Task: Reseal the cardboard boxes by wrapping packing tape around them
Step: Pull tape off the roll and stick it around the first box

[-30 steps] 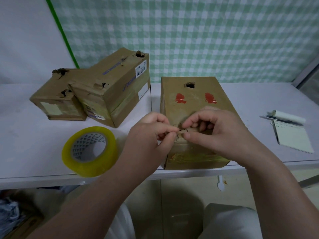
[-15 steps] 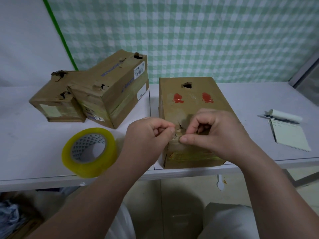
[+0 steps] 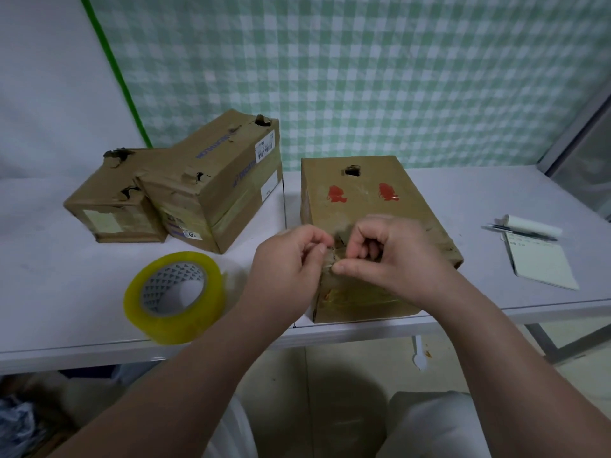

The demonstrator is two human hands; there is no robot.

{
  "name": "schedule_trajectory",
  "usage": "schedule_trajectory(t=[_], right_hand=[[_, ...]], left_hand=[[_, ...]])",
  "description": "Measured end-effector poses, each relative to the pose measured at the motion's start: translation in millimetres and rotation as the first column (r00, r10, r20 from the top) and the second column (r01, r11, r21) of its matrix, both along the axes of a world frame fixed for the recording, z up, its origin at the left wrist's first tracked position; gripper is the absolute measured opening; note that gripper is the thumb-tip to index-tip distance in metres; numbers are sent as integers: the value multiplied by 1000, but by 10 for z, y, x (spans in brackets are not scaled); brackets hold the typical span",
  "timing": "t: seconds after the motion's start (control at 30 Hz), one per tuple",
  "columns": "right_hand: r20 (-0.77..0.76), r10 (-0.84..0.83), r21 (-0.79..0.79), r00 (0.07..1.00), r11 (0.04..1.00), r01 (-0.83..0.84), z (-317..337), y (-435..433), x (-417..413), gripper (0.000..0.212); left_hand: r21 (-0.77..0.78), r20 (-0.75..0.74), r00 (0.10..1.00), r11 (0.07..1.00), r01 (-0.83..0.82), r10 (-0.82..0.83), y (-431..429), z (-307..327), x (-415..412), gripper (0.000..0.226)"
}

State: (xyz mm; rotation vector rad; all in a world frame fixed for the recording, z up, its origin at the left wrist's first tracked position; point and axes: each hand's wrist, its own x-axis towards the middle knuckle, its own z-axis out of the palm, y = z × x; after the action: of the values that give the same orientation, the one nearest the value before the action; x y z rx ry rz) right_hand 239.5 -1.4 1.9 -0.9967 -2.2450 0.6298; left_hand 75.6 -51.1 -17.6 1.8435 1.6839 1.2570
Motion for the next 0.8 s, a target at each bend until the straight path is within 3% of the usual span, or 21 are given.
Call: schedule_trajectory(t=[0.1,0.17,0.27,0.33,0.43,0.63,0.73,0.8], right_hand=[[-9,-4,6,1000,1000,5,-8,2,-2,30],[-29,-30,9,999,1000,30,-15,2,-7,29],[-66,-124,39,990,991,127,-24,-19,-33,30],[-41,-171,87,984,981,174,-23,-37,-60,33],[39,-210,112,977,973,204,11,-59,-101,37],[166,-210,176,964,968,180,64,-89,-151,42],[151,-248,219,957,952,213,53,-136,-193,41],[144,-260,254,955,942,218,34,-171,-225,37]], left_hand=[[-42,-30,996,995,87,-88,-17,37,-67,19],[-111,69,987,982,153,-146,-35,72,-133,25],[-141,140,988,987,79,-59,-54,50,-278,32],[-126,59,994,988,-86,94,-34,-2,-418,31],[-197,-206,945,935,-295,255,5,-133,-706,24],[-418,-582,786,753,-508,207,-159,-364,-984,64],[-507,-531,834,732,-456,152,-205,-437,-1007,77],[-478,-510,845,763,-435,162,-225,-439,-994,72]])
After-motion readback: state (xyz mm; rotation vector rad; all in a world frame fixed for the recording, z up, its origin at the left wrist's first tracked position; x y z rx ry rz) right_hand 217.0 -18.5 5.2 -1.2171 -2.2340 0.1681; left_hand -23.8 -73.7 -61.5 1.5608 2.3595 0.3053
